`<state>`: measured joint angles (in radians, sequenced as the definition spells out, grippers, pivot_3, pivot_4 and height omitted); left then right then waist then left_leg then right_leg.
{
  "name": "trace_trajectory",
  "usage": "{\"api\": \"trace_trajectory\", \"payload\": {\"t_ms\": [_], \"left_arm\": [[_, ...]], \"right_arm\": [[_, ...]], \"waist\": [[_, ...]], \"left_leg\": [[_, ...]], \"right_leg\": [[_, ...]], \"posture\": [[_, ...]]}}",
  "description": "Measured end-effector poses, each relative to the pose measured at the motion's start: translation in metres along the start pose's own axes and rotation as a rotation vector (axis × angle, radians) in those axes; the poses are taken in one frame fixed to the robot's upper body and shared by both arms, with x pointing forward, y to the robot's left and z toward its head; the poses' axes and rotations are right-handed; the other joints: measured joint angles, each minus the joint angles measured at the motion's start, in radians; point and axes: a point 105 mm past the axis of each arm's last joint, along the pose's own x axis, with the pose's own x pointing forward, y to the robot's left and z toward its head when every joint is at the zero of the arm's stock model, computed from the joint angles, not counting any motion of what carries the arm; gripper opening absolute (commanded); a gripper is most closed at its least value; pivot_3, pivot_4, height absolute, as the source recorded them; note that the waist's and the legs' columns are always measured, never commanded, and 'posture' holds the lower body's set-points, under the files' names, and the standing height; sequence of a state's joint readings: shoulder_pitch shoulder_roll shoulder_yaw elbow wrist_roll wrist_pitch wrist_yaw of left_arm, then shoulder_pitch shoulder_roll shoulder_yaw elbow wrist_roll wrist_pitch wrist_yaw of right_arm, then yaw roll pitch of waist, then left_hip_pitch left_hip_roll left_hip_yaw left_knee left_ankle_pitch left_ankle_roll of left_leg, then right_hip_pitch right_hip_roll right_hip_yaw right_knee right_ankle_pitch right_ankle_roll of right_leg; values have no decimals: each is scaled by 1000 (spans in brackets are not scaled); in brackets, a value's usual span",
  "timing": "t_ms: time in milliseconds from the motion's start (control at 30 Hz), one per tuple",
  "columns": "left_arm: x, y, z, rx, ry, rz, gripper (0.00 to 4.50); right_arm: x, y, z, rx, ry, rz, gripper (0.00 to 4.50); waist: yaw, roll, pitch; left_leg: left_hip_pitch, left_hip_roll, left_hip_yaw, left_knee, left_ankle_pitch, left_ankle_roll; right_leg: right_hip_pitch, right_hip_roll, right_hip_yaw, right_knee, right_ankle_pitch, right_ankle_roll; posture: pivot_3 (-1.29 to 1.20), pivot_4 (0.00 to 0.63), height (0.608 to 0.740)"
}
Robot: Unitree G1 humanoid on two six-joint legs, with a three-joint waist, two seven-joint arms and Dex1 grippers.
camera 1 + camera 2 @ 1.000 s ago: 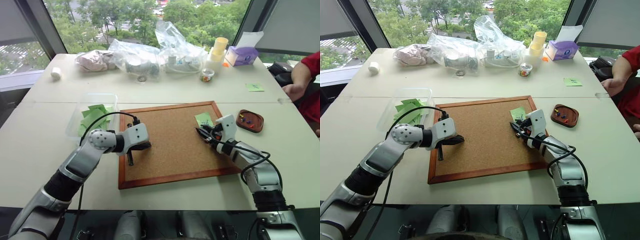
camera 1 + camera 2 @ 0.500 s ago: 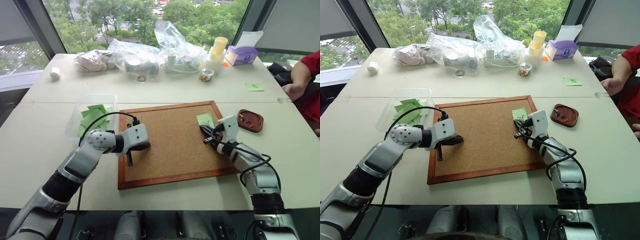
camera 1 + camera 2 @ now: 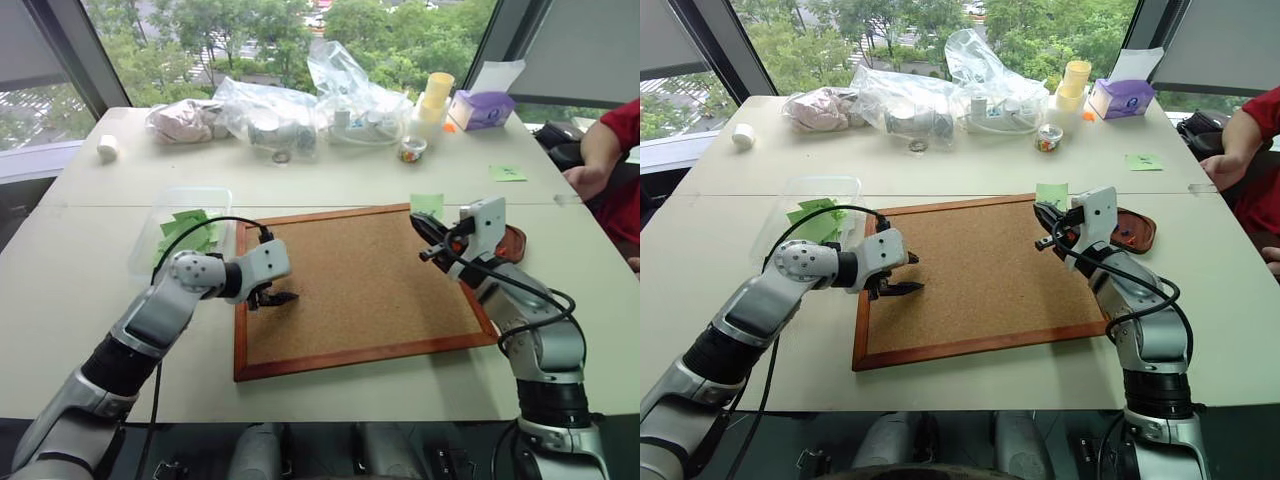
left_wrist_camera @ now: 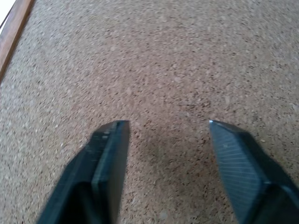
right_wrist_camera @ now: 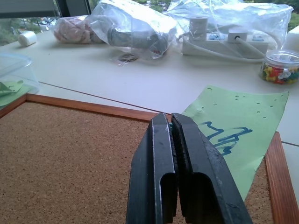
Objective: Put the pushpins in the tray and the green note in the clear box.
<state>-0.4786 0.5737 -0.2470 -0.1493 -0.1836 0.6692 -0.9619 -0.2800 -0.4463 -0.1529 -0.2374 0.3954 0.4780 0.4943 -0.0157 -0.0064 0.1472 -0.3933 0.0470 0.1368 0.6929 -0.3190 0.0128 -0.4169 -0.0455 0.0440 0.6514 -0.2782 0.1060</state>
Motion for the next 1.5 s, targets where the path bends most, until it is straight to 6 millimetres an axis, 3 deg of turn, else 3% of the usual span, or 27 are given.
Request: {"api": "trace_trajectory", "payload": {"t_ms": [100, 133, 200, 267, 400, 533, 667, 1000, 1100, 1333, 1500], "left_arm": [[-2, 11, 45, -227, -250, -45, 4425], [-16, 25, 78, -271, -387, -35, 4425], [-39, 35, 116, -288, -535, -41, 4425], [-43, 31, 135, -349, -620, -111, 4425], [-10, 25, 122, -615, -579, -224, 4425], [12, 23, 114, -748, -521, -259, 4425], [47, 20, 113, -934, -524, -339, 4425], [68, 25, 145, -975, -603, -411, 4425], [70, 26, 147, -968, -612, -411, 3670], [76, 24, 148, -971, -618, -425, 189], [75, 23, 149, -960, -628, -441, 27]], "right_arm": [[-1, 8, 10, -62, 8, 74, 0], [0, 11, 14, -89, 14, 110, 0], [-2, 13, 22, -120, 12, 142, 0], [-3, 14, 28, -146, 11, 165, 0], [0, 21, 37, -172, -2, 212, 0], [1, 28, 47, -201, -17, 244, 0], [3, 40, 55, -226, -37, 286, 0], [3, 52, 55, -231, -27, 312, 0], [2, 53, 55, -233, -30, 312, 0], [2, 55, 58, -239, -39, 310, 0], [2, 56, 57, -239, -37, 310, 0]], "waist": [[7, -3, 2], [6, -4, 3], [1, -4, 2], [-2, -2, 1], [1, -3, 2], [1, -4, 3], [5, -4, 3], [4, -6, 4], [3, -6, 4], [3, -6, 4], [3, -6, 4]], "left_leg": [[-13, 0, -4, 7, 2, -3], [-17, 0, -4, 8, 2, -3], [-14, -1, -4, 7, 2, -2], [-14, -1, -4, 5, 1, -2], [-15, -1, -5, 6, 2, -3], [-14, -1, -4, 6, 2, -3], [-15, -3, -5, 6, 2, -3], [-15, -5, -4, 5, 2, -3], [-15, -5, -5, 5, 2, -3], [-15, -5, -5, 5, 2, -3], [-15, -5, -5, 5, 2, -3]], "right_leg": [[-9, 0, -3, 2, 1, 1], [-13, 0, -3, 3, 1, 1], [-11, -1, -2, 2, 1, 2], [-10, 0, -2, 0, 1, 2], [-11, 0, -2, 0, 1, 2], [-11, 0, -2, 0, 1, 2], [-11, 0, -3, 0, 1, 2], [-11, 0, -3, -1, 1, 2], [-11, 0, -3, -1, 1, 2], [-11, 0, -3, -1, 1, 2], [-11, 0, -3, -1, 1, 2]], "posture": [[0, 150, 731], [0, 150, 731], [0, 150, 731], [0, 150, 731], [0, 150, 731], [0, 150, 731], [0, 150, 731], [0, 150, 731], [0, 150, 731], [0, 150, 731], [0, 150, 731]]}}
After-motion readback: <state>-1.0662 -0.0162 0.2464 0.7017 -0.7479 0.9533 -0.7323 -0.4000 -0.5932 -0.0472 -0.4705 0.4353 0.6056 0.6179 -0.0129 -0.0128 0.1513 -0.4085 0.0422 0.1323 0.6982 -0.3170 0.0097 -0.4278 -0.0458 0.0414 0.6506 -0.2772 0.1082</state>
